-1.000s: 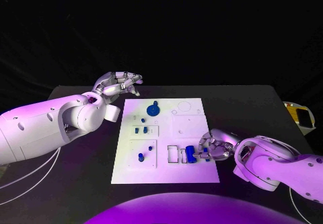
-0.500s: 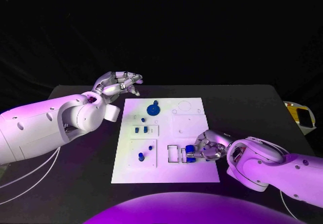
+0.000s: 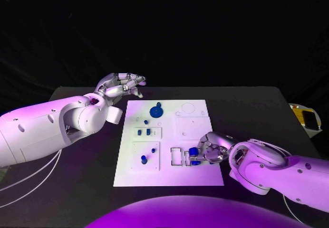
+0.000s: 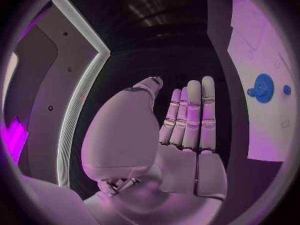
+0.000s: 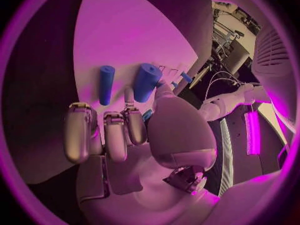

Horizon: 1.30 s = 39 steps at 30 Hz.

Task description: Assemble the parts on the task board

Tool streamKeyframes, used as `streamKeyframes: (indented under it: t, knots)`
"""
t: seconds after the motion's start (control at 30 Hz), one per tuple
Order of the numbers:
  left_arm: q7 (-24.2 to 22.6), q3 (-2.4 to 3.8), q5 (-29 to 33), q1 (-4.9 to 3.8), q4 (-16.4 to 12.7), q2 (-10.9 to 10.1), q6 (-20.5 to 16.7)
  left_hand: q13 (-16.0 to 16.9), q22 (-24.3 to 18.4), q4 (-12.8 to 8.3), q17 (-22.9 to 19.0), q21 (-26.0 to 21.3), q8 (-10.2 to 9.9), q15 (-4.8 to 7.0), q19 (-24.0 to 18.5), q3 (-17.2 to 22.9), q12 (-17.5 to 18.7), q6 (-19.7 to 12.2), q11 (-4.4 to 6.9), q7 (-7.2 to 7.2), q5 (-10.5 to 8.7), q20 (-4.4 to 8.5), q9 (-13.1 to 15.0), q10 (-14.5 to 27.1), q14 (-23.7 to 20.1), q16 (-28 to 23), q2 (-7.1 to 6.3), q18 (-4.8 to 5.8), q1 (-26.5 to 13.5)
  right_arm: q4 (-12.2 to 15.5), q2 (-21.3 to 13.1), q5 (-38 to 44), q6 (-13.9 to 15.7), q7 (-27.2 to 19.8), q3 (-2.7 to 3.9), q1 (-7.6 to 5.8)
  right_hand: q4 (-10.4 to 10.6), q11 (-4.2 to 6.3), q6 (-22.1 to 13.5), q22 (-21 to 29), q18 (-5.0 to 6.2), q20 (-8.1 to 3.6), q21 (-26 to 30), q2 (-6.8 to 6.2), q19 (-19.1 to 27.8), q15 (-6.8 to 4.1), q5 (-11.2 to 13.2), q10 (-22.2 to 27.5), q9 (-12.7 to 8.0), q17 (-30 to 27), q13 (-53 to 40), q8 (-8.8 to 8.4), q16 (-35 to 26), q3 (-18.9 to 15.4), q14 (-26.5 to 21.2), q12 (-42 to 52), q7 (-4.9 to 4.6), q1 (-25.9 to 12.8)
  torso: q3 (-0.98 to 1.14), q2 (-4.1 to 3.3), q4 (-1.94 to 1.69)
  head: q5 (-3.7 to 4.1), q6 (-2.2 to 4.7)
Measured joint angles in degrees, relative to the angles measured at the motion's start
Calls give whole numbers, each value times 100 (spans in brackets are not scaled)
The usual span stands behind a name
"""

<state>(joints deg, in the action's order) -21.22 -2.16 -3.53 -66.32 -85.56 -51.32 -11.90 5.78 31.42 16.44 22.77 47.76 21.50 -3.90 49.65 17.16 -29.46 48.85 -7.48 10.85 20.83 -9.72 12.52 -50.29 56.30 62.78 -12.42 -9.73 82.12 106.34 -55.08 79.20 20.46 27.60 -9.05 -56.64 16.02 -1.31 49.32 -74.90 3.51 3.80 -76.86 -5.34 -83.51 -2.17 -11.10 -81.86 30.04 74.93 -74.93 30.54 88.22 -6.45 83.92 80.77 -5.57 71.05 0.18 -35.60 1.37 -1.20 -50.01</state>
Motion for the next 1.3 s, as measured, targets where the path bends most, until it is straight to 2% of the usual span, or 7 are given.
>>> streamKeyframes:
  t: [0.1, 0.2, 0.3, 0.47, 0.83, 0.9, 1.3]
  knots:
    - [7, 0, 0, 0, 0, 0, 7, -5, 0, 0, 0, 0, 0, 0, 0, 0, 0, 0, 0, 0, 0, 0, 0, 0, 0, 0, 22, 0, 22, 0, 14, 97, -36, 13, 25, -20, -86, 9, 15, -4, 0, 0, 0, 4, 0, 0, -34, -9, -66, 0, 0, -10, 9, 89, 0, 0, -5, 425, 0, 3, -1, -3, 0]
    - [14, 0, 0, 0, 0, 0, 16, -6, -6, 0, 0, 0, 0, 0, 0, 0, 0, 0, 0, 0, 0, 0, 0, 0, 0, 0, 22, 0, 22, -7, 21, 190, -55, 21, 38, -34, 16, 21, 17, -5, 0, -21, 0, -52, -21, -33, -339, -21, -145, 0, 0, -70, 9, 191, 9, 0, -2, 769, 0, 5, -3, -4, 0]
    - [22, 0, 0, 0, 0, 0, 25, -5, -6, 0, -5, 0, 0, 0, 0, 0, 0, 0, 0, 0, 0, 0, -4, 0, 0, 0, 22, 0, 22, -13, 19, 299, -60, 30, 44, -43, 352, 21, 93, -5, 1, -21, 0, -223, -21, -41, -753, -21, -295, -1, 1, -203, 9, 526, 0, -22, -78, 1074, -1, 7, -2, -1, 0]
    - [35, 0, 0, 0, 0, -1, 38, -5, -7, -17, -5, 0, 0, 0, 0, 17, 0, 0, 0, 0, 0, 0, -4, 0, 0, 0, 50, 0, 51, 1, 2, 408, -64, 32, 37, -37, 738, 41, 130, -4, 0, -41, 0, -333, -40, -41, -909, -42, -399, -1, 1, -272, 9, 987, 0, -22, -115, 1180, 1, 8, 1, 0, 0]
    - [56, 0, 0, 0, -1, 0, 60, -9, -6, -17, -5, 0, 0, 0, 0, 17, 0, 0, 0, 0, 0, 0, -4, 0, 0, 0, 50, 0, 51, -13, 1, 258, -53, 60, 29, -31, 404, 71, 150, -3, 0, -41, 0, -559, -40, -41, -922, -72, -384, -1, 2, -166, 9, 2018, 0, -22, -136, 247, 5, 5, 1, 7, 0]
    - [60, 0, 0, 0, 0, 2, 64, -11, -6, -17, -5, 0, 0, 0, 0, 17, 0, 0, 0, 0, 0, 0, -4, 0, 0, 0, 50, 0, 51, -20, 7, 202, -59, 62, 30, -31, 222, 71, 150, -3, 0, -41, 0, -577, -40, -41, -921, -72, -380, -2, 2, -150, 9, 2261, 0, -22, -136, 93, 5, 5, 1, 9, 0]
    - [86, -1, 0, 0, 0, 11, 85, -10, -10, -16, -4, 0, 0, 0, 0, 17, 0, 0, 0, 0, 0, 0, -4, 0, 0, 0, 50, 0, 51, -82, 65, 56, -102, 68, 40, -51, 183, 92, 152, -2, 1, -40, 21, -624, -40, -63, -920, -93, -360, -2, 2, -91, 9, 2398, 19, -45, -137, -16, -1, 6, 1, 24, 0]
